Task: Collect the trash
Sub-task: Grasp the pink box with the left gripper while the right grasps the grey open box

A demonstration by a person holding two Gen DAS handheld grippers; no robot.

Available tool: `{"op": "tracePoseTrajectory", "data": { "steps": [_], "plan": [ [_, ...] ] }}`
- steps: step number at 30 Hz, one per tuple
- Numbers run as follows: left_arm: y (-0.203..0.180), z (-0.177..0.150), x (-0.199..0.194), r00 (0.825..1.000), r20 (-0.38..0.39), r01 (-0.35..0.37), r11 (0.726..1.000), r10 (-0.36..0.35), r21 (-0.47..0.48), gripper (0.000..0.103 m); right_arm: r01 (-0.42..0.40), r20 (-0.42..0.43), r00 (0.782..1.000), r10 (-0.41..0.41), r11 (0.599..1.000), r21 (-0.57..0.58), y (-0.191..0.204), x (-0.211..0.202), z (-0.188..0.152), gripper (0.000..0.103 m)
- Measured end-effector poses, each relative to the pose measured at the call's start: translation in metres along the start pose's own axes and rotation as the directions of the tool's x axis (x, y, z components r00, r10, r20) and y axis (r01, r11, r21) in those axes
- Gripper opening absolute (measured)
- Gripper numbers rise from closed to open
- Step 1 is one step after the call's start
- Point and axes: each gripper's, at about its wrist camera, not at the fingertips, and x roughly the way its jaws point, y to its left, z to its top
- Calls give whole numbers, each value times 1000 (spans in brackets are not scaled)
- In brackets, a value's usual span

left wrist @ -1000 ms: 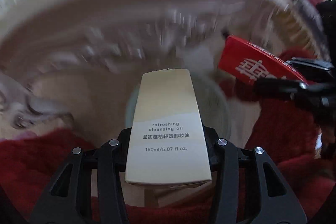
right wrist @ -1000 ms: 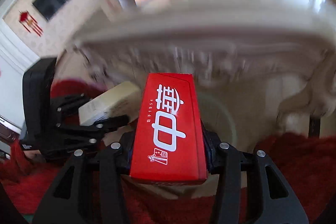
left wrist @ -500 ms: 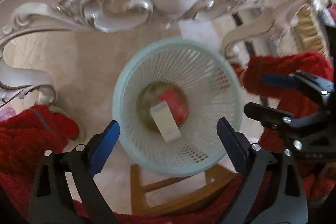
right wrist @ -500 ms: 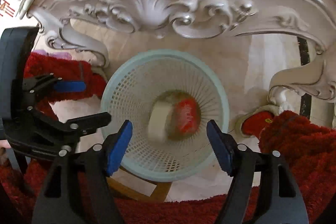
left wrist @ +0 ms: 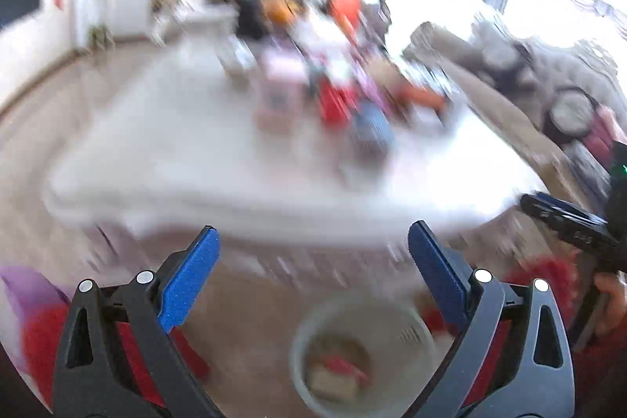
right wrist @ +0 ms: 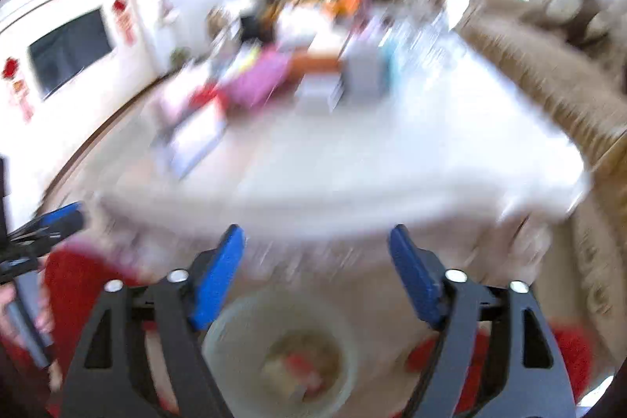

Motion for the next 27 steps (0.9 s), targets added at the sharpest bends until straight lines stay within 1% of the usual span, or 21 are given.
{"op": "tracePoseTrajectory", "data": {
  "steps": [1,2,4,6,10,13,16,20,23,27],
  "plan": [
    [5,14,2,999,21,-30,1000,30,-7,94,28,42,999,-28,1000,10,-4,7,16,78],
    [10,30,9,998,41,-51,998,52,-28,94,36,61,997,-37,999,23,-7,12,27,78],
    [14,52,25,998,50,-47,997,50,-55,94,60,94,993,-65,997,56,-13,35,54,78],
    [18,71,42,997,67,-40,998,43,-56,94,75,102,991,-81,995,63,-16,56,69,78],
    [17,103,84,995,65,-74,996,77,-54,94,114,75,990,-118,992,49,-17,95,89,78],
    [6,112,116,995,17,-98,995,98,-32,94,137,45,989,-139,990,44,-19,112,93,78],
    [2,111,142,993,-33,-118,993,118,-11,94,159,26,987,-160,986,43,-20,117,88,78],
    [3,109,161,988,-65,-142,990,142,5,94,170,15,985,-171,985,33,-19,122,88,78],
    [4,108,174,980,-104,-170,985,170,10,94,189,8,982,-190,981,39,-21,128,91,78],
    [6,106,176,976,-115,-185,983,184,-5,94,236,-4,972,-236,971,39,-24,135,93,78]
  ]
}}
